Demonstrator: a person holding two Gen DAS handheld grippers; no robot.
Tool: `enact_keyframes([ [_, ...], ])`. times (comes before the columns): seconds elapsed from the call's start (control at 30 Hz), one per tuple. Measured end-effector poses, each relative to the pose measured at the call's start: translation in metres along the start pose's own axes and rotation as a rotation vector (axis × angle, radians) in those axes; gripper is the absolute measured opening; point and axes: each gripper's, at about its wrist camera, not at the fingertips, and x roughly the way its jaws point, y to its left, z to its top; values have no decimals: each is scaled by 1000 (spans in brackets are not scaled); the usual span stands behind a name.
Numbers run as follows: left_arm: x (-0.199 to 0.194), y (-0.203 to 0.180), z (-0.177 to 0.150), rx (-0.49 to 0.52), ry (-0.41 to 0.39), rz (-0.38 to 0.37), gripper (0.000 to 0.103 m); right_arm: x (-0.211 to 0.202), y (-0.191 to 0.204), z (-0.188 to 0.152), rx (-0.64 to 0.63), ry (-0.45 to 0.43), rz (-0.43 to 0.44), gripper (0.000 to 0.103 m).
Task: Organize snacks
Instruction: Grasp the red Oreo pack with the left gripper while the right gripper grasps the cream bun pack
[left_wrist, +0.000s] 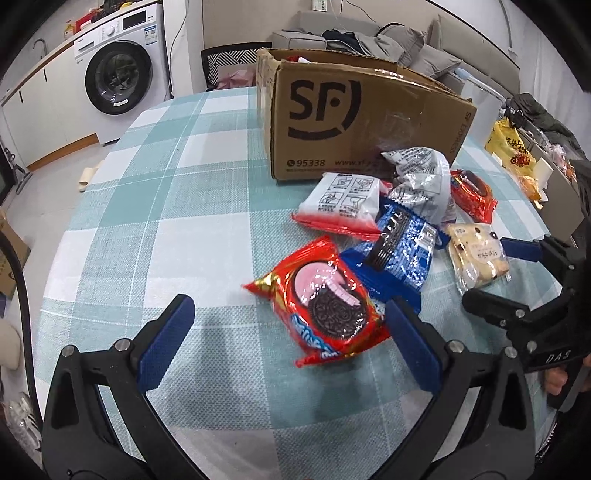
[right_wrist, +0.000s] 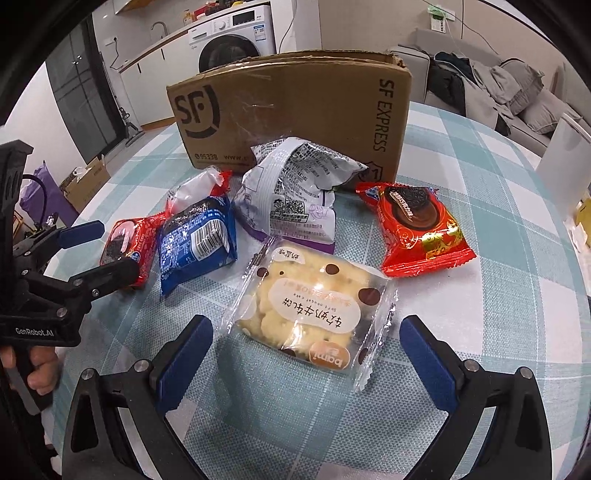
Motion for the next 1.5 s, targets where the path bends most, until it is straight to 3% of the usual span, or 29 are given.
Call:
enact_keyframes([
  [0.43, -2, 5, -2, -20, -5, 8, 101, 1, -5, 6, 66, -19, 5, 103],
  [0.97, -7, -4, -7, 10, -33, -119, 49, 4, 6, 3, 2, -3, -57, 102],
  [1.33, -9, 2, -6, -3, -48, -144, 41, 4, 5, 2, 15, -15, -67, 102],
  [1.5, -10, 1, -8, 1, -54, -147, 40, 3, 9, 0, 0, -16, -88, 97],
])
